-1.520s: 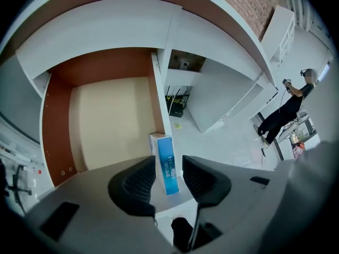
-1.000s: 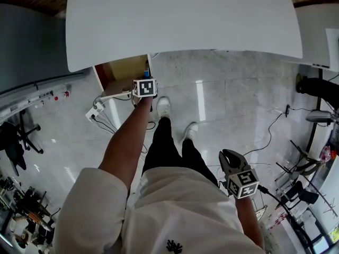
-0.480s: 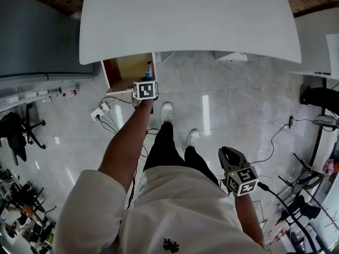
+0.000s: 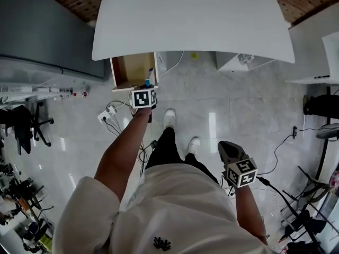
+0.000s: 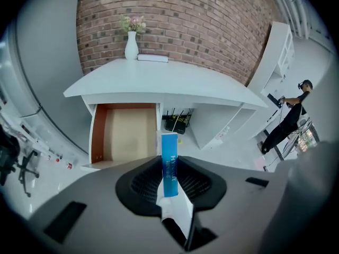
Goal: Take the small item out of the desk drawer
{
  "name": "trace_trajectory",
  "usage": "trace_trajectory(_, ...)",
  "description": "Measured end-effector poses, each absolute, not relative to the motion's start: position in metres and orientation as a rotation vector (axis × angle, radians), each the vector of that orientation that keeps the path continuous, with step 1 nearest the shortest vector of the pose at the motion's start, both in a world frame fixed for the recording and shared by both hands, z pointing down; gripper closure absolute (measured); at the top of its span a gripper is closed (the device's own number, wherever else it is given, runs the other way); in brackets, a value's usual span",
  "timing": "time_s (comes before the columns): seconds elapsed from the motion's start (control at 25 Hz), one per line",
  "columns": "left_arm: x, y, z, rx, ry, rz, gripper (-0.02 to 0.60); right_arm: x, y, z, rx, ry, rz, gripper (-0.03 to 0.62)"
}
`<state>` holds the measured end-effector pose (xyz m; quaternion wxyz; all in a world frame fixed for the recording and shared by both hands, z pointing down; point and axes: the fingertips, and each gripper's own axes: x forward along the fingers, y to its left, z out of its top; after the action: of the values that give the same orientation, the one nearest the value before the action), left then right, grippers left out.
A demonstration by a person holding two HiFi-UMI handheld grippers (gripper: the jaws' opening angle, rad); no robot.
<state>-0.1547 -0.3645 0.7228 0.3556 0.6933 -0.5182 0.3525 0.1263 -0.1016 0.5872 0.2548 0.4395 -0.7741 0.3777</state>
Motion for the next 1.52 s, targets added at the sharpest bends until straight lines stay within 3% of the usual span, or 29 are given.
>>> trace_trajectory(0.88,-0.057,-0.1,0.555,1.97,-1.246,0.837,0.485,0.186,0.021,0.528,1.066,-2.287,0.763,0.562)
trace_trajectory(1.52,-0.048,-0.04,0.523,2.015,-1.242,0.777,0.486,0.177,0.045,0.509,1.038,-2.338,0.694,0.562)
